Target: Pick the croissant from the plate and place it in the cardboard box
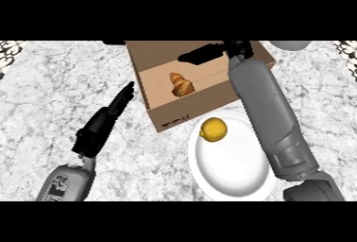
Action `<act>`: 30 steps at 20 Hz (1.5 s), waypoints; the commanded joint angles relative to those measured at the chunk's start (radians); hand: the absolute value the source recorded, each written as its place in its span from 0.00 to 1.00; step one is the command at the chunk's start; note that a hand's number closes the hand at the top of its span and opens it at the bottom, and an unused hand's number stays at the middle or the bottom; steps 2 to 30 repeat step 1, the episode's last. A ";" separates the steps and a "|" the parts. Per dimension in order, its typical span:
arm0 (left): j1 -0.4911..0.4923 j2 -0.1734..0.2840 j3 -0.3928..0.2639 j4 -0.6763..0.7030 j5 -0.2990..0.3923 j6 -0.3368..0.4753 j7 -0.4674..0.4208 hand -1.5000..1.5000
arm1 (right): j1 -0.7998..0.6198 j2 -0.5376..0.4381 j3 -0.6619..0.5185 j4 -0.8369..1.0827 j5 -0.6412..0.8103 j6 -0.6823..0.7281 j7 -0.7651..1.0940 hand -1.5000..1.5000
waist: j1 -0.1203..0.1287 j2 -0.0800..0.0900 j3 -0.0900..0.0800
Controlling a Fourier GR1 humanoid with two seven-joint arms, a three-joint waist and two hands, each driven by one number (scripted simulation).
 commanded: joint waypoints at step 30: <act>0.028 -0.001 -0.009 -0.007 -0.007 -0.005 -0.005 0.50 | 0.009 -0.057 -0.125 0.021 -0.131 0.037 -0.090 0.00 | -0.001 0.001 0.000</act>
